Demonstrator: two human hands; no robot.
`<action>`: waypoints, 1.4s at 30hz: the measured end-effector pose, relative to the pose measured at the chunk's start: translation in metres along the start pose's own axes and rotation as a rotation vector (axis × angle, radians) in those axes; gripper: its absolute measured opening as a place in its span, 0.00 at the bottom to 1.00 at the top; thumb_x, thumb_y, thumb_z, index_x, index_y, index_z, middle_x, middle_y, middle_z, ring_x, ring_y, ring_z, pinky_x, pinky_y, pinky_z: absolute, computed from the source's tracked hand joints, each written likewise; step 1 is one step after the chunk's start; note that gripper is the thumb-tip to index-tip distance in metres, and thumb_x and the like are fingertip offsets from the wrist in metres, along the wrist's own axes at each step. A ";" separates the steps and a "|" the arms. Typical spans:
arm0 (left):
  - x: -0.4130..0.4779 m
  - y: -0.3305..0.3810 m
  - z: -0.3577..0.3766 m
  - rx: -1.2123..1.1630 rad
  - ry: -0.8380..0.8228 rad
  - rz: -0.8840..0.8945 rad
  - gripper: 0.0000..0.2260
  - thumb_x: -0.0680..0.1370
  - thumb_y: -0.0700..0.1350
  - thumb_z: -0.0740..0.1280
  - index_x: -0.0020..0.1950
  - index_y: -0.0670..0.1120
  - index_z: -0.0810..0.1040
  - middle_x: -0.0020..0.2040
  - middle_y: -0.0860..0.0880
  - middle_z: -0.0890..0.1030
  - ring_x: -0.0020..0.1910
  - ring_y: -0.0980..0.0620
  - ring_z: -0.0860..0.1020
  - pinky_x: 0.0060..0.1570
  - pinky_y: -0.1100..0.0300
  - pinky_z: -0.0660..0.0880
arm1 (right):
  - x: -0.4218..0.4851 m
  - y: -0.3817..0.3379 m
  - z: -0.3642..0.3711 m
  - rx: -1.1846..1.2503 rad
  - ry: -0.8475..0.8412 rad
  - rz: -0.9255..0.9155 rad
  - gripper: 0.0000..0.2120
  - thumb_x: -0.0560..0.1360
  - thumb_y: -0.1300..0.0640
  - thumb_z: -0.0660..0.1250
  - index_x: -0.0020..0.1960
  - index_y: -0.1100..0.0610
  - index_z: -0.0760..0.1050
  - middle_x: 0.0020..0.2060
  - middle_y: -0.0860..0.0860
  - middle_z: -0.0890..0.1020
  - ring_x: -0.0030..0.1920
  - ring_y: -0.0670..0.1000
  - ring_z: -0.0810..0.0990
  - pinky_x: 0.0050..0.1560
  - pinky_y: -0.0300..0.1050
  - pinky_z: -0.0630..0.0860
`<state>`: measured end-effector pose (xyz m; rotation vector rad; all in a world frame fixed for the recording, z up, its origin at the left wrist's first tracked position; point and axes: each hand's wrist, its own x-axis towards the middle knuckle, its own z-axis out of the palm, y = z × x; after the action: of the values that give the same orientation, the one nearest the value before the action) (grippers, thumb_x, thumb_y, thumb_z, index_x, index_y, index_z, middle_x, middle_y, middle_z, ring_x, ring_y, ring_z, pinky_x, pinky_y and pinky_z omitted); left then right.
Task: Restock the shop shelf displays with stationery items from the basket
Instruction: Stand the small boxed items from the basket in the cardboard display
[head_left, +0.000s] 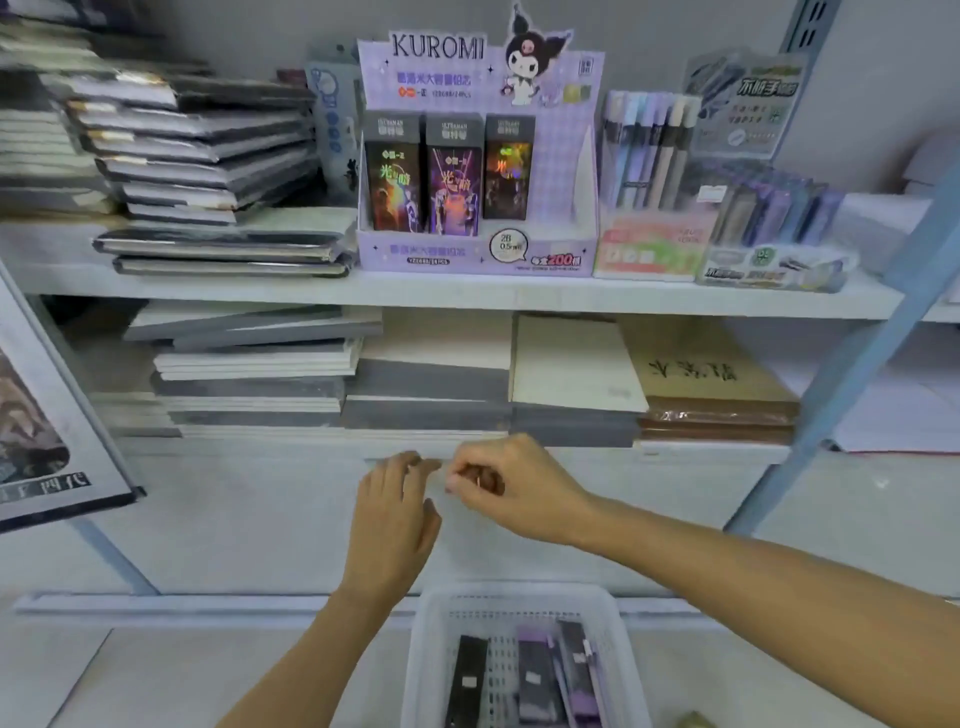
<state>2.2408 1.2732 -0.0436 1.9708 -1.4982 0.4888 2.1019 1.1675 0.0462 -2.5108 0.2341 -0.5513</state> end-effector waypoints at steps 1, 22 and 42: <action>-0.021 -0.005 0.014 -0.025 -0.100 -0.031 0.18 0.67 0.31 0.72 0.56 0.40 0.78 0.53 0.41 0.78 0.48 0.42 0.76 0.44 0.51 0.75 | -0.009 0.016 0.021 0.013 -0.082 0.064 0.08 0.79 0.55 0.65 0.47 0.57 0.80 0.36 0.50 0.81 0.35 0.48 0.76 0.40 0.46 0.75; -0.196 -0.035 0.114 0.038 -0.695 -0.220 0.30 0.65 0.38 0.79 0.65 0.37 0.77 0.66 0.41 0.77 0.59 0.43 0.80 0.53 0.48 0.80 | -0.136 0.172 0.284 -0.103 -0.518 0.765 0.31 0.74 0.50 0.70 0.72 0.55 0.62 0.70 0.53 0.63 0.71 0.55 0.60 0.73 0.50 0.60; -0.147 0.032 0.177 -0.417 -1.014 -0.696 0.12 0.81 0.46 0.60 0.64 0.47 0.72 0.53 0.50 0.78 0.44 0.52 0.78 0.44 0.58 0.77 | -0.171 0.241 0.111 0.558 0.050 1.026 0.07 0.77 0.55 0.69 0.52 0.56 0.81 0.44 0.50 0.85 0.46 0.48 0.84 0.47 0.43 0.79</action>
<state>2.1553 1.2573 -0.2588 2.2722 -1.0995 -1.1658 1.9845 1.0678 -0.2292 -1.5462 1.1199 -0.1933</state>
